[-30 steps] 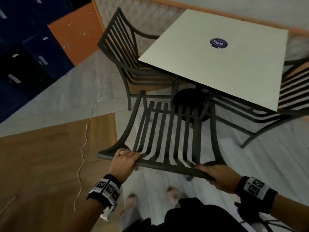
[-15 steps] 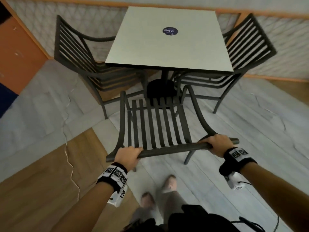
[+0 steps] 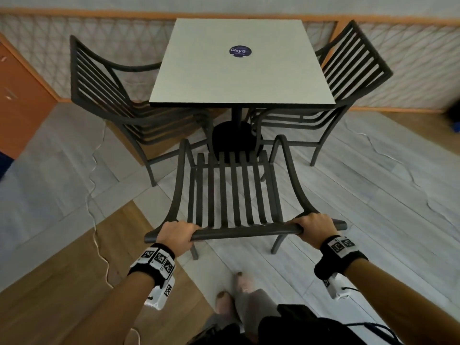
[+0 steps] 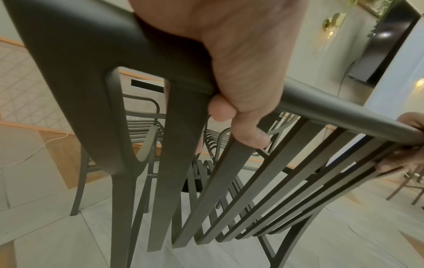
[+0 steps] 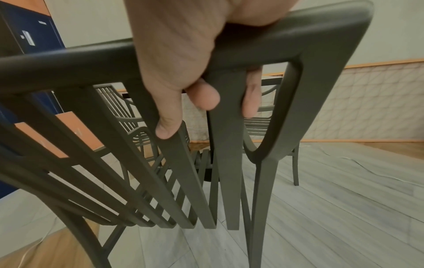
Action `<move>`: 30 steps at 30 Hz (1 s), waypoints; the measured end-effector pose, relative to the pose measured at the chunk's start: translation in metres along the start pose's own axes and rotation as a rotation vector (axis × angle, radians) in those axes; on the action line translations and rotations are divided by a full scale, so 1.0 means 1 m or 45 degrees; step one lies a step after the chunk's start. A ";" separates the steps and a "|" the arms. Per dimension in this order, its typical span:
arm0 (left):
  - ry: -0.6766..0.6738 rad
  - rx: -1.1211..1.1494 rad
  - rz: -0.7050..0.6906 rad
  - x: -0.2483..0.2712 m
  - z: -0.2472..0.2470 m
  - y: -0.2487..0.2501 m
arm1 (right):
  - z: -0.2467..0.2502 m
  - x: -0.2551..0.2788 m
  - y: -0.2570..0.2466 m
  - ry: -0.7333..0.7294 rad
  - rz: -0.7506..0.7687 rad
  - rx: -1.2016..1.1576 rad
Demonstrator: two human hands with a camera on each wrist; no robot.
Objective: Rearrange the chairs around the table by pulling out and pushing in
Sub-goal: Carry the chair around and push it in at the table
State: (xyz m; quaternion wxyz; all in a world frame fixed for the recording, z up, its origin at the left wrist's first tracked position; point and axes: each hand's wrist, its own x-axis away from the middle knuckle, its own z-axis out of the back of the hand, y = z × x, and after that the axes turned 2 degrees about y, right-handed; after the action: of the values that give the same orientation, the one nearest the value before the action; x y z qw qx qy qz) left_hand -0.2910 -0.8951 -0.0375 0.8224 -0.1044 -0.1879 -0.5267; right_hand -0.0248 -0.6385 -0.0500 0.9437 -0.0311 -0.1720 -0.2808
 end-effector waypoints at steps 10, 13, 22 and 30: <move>0.061 0.082 0.058 -0.049 0.026 -0.023 | 0.028 -0.048 0.000 0.040 -0.004 0.037; 0.055 0.104 0.077 -0.064 0.035 -0.028 | 0.035 -0.061 0.001 0.053 -0.028 0.024; 0.065 0.103 0.083 -0.103 0.051 -0.039 | 0.045 -0.101 0.015 0.033 -0.031 0.012; 0.080 0.139 0.085 -0.102 0.051 -0.039 | 0.047 -0.104 0.015 -0.024 -0.005 0.010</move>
State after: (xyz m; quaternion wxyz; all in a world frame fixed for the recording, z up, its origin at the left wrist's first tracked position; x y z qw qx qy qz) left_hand -0.3747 -0.8087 -0.0348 0.8495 -0.0490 -0.1867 -0.4910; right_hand -0.1127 -0.5642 -0.0412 0.9415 -0.0299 -0.1821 -0.2819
